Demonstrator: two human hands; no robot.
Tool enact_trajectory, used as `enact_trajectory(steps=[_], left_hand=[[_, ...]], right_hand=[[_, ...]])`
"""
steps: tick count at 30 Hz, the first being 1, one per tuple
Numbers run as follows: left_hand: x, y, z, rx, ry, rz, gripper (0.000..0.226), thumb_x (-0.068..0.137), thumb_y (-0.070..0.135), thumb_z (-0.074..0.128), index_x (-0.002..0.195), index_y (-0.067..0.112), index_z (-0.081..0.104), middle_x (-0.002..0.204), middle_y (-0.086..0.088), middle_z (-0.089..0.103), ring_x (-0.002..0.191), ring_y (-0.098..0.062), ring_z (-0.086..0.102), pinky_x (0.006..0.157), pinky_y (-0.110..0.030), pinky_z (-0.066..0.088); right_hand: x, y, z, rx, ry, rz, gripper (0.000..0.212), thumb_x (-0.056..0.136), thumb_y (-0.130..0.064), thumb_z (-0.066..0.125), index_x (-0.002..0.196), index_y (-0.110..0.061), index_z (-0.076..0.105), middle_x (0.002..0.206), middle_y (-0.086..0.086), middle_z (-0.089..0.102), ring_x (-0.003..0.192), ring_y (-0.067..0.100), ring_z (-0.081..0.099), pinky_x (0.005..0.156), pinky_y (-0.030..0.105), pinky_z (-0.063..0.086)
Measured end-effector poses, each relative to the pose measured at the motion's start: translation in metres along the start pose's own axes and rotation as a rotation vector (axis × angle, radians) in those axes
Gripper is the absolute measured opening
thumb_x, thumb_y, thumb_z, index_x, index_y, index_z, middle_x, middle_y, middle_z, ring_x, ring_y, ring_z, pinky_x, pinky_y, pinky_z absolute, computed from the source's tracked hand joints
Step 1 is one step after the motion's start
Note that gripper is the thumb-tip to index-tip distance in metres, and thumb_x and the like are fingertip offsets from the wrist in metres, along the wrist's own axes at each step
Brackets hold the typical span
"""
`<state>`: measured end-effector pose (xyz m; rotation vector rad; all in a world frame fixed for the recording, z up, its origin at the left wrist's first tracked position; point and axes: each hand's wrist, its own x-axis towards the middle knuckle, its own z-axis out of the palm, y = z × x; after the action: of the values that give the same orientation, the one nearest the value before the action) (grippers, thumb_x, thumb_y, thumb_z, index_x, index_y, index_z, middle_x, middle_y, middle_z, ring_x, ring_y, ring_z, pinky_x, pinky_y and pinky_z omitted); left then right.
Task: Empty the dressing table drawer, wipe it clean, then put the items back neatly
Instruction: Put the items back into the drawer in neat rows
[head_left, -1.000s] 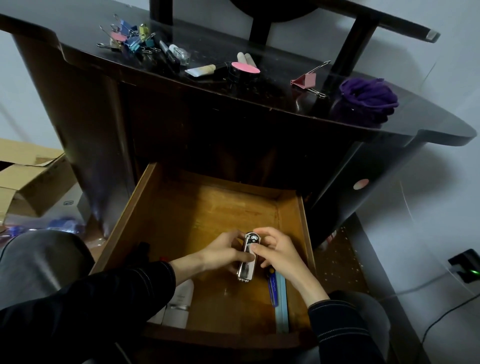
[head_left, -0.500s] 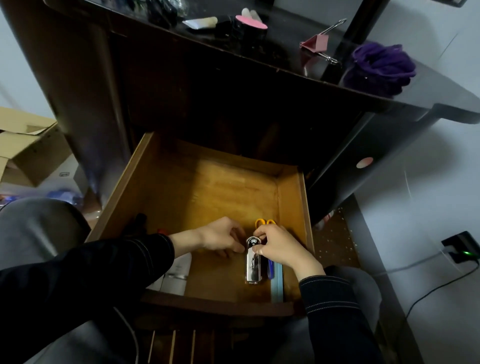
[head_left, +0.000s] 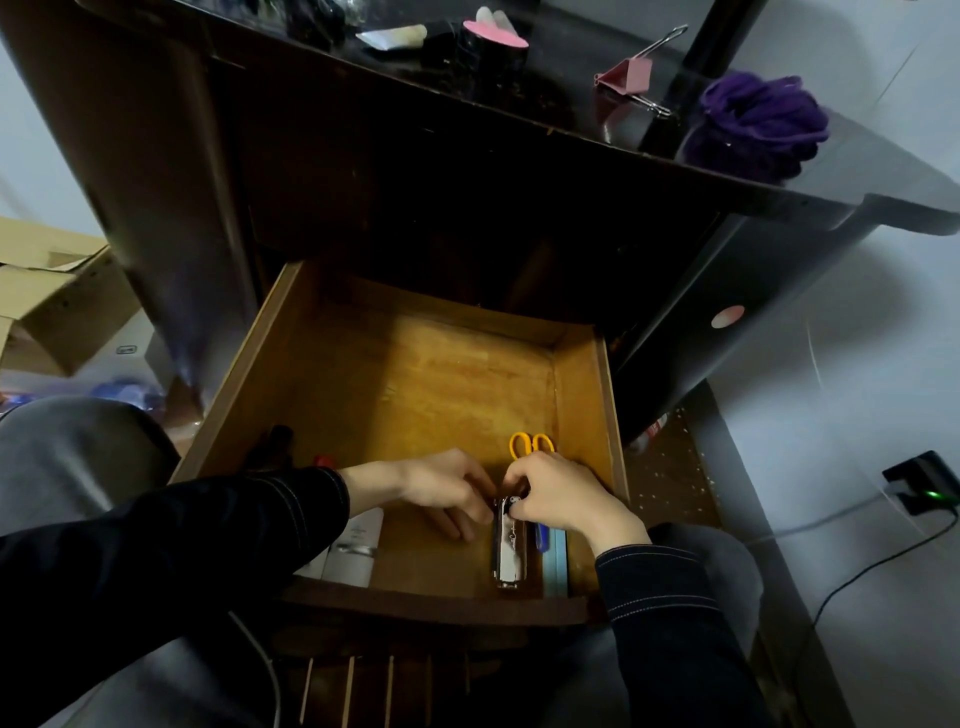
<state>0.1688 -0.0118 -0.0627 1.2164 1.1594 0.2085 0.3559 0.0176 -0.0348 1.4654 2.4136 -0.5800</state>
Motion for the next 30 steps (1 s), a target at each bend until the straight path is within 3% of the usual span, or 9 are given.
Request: enact_trajectory(steps=[6, 10, 13, 17, 23, 30], left_hand=[[0.0010, -0.0016, 0.0080, -0.023, -0.083, -0.001, 0.054, 0.093, 0.008, 0.068, 0.143, 0.001, 0.046, 0.125, -0.024, 0.066, 0.094, -0.031, 0.073, 0.089, -0.043, 0.059], [0.0030, -0.0031, 0.0109, -0.023, -0.096, 0.009, 0.054, 0.094, 0.005, 0.065, 0.144, -0.001, 0.044, 0.131, -0.024, 0.063, 0.081, -0.021, 0.073, 0.084, -0.037, 0.059], [0.0036, -0.0033, 0.0112, -0.020, -0.102, 0.016, 0.055, 0.094, 0.006, 0.066, 0.144, -0.001, 0.044, 0.131, -0.022, 0.063, 0.085, -0.024, 0.073, 0.086, -0.038, 0.059], [0.0041, -0.0044, 0.0101, -0.046, -0.107, 0.015, 0.054, 0.093, 0.006, 0.067, 0.143, 0.000, 0.046, 0.129, -0.021, 0.065, 0.085, -0.023, 0.075, 0.085, -0.038, 0.060], [0.0031, -0.0047, 0.0094, -0.058, -0.121, 0.012, 0.053, 0.092, 0.009, 0.068, 0.141, 0.002, 0.048, 0.126, -0.019, 0.067, 0.089, -0.025, 0.075, 0.087, -0.039, 0.061], [-0.0005, -0.0024, 0.0098, -0.072, -0.116, 0.000, 0.052, 0.092, 0.010, 0.069, 0.140, 0.003, 0.050, 0.125, -0.018, 0.068, 0.095, -0.029, 0.074, 0.088, -0.040, 0.060]], right_hand=[[-0.0043, 0.0010, 0.0017, -0.003, -0.056, 0.024, 0.012, 0.081, -0.024, 0.074, 0.092, -0.020, 0.072, 0.087, 0.003, 0.071, 0.081, 0.024, 0.067, 0.065, 0.040, 0.056], [-0.0064, 0.0017, 0.0036, -0.025, -0.059, 0.034, 0.018, 0.080, -0.025, 0.069, 0.094, -0.015, 0.071, 0.092, 0.011, 0.071, 0.081, 0.029, 0.066, 0.058, 0.035, 0.045], [-0.0075, 0.0006, 0.0022, -0.044, -0.046, 0.031, 0.024, 0.080, -0.021, 0.067, 0.101, -0.011, 0.071, 0.100, 0.014, 0.069, 0.090, 0.034, 0.065, 0.062, 0.037, 0.049], [-0.0096, -0.0014, -0.0007, -0.038, -0.057, 0.016, 0.014, 0.085, -0.022, 0.069, 0.097, -0.016, 0.072, 0.090, 0.007, 0.069, 0.085, 0.028, 0.064, 0.062, 0.039, 0.051], [-0.0099, -0.0020, -0.0012, -0.007, -0.049, -0.013, 0.014, 0.089, -0.023, 0.072, 0.103, -0.022, 0.071, 0.077, -0.012, 0.056, 0.076, 0.016, 0.059, 0.053, 0.027, 0.038], [-0.0100, -0.0022, -0.0008, 0.017, -0.068, 0.003, 0.008, 0.088, -0.019, 0.070, 0.096, -0.018, 0.073, 0.085, 0.002, 0.067, 0.078, 0.022, 0.064, 0.057, 0.033, 0.046]])
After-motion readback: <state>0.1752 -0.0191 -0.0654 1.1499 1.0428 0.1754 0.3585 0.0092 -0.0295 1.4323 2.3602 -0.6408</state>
